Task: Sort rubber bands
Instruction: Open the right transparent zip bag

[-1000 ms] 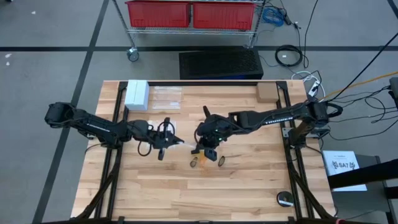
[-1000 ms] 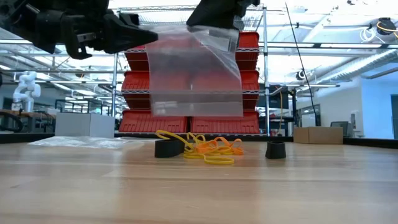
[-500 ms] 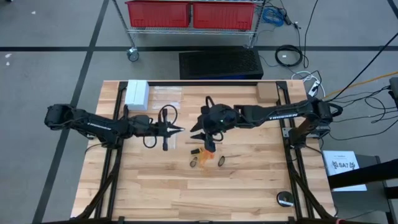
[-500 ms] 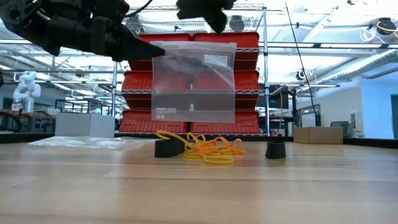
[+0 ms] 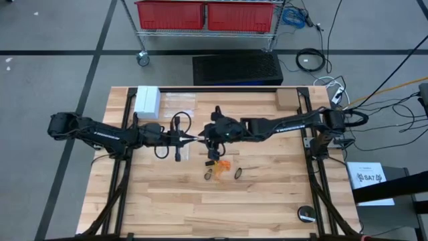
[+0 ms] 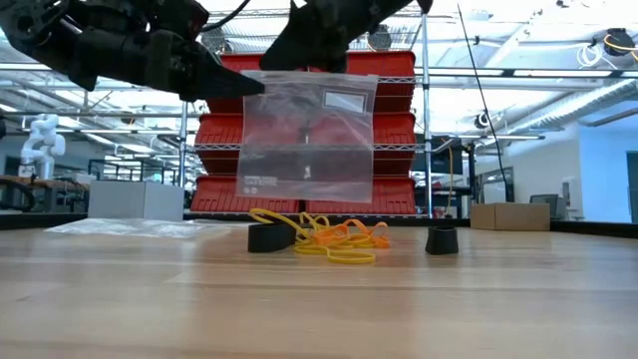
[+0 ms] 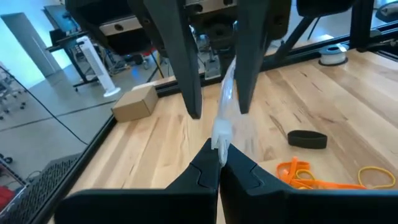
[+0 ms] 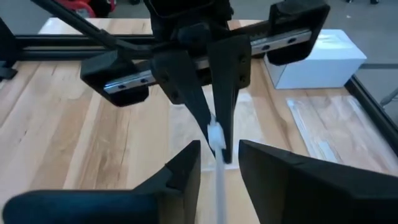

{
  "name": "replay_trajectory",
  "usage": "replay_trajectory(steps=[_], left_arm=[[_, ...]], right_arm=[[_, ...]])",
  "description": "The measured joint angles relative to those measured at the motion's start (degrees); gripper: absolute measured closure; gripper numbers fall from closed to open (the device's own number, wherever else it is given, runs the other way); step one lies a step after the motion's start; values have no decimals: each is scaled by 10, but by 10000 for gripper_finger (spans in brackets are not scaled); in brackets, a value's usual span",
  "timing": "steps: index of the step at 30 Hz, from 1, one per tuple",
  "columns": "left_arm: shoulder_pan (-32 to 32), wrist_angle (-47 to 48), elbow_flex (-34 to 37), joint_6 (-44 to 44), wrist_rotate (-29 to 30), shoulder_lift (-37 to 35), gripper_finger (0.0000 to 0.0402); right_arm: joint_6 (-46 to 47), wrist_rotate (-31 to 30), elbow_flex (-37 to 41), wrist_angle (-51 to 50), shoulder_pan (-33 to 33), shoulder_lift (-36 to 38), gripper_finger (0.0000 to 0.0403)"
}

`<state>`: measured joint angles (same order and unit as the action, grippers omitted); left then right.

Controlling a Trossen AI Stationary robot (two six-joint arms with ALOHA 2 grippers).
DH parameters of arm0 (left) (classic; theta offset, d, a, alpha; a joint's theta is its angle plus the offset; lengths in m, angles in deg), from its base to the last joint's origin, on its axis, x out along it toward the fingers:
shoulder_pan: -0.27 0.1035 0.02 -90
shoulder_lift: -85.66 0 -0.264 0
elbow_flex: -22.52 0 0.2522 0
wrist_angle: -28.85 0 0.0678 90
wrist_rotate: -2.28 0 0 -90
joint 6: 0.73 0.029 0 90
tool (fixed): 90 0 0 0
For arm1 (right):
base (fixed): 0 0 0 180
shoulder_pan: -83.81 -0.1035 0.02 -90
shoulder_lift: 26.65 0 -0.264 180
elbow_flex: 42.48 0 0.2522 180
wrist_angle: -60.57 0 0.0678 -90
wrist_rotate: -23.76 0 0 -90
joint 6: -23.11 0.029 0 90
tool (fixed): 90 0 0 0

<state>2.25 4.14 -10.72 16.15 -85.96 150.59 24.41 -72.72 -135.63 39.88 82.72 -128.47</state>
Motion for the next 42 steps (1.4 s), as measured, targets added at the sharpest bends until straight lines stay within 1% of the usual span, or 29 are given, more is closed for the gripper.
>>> replay_trajectory(steps=[4, 12, 17, 20, 23, 25, 27, 30, 42], left_arm=[[7, 0, 0, -1, 0, 0, 400], [7, -1, 0, -1, 0, 0, 400], [8, 2, -1, -2, 1, 3, 400], [8, -2, -2, -2, 0, 7, 400], [8, -2, -2, -2, 0, 8, 400], [8, -2, -3, -2, 2, 8, 400], [8, -3, -3, -2, 2, 8, 400], [10, -2, -3, -2, 2, 8, 400], [10, 1, -3, -2, 3, 7, 400]], right_arm=[[-4, 3, 0, 17, 0, -4, 298], [-20, -1, -1, 33, 1, -20, 314], [-26, -25, 0, 31, 2, -26, 325], [-27, -27, -7, 26, 3, -26, 342], [-27, -36, -18, 8, 2, -26, 371], [-31, -41, -28, -15, 0, -26, 390], [-33, -51, -42, -46, -3, -26, 396], [-25, -70, -65, -109, -10, -26, 390], [54, -91, -124, -346, -27, -24, 388]])
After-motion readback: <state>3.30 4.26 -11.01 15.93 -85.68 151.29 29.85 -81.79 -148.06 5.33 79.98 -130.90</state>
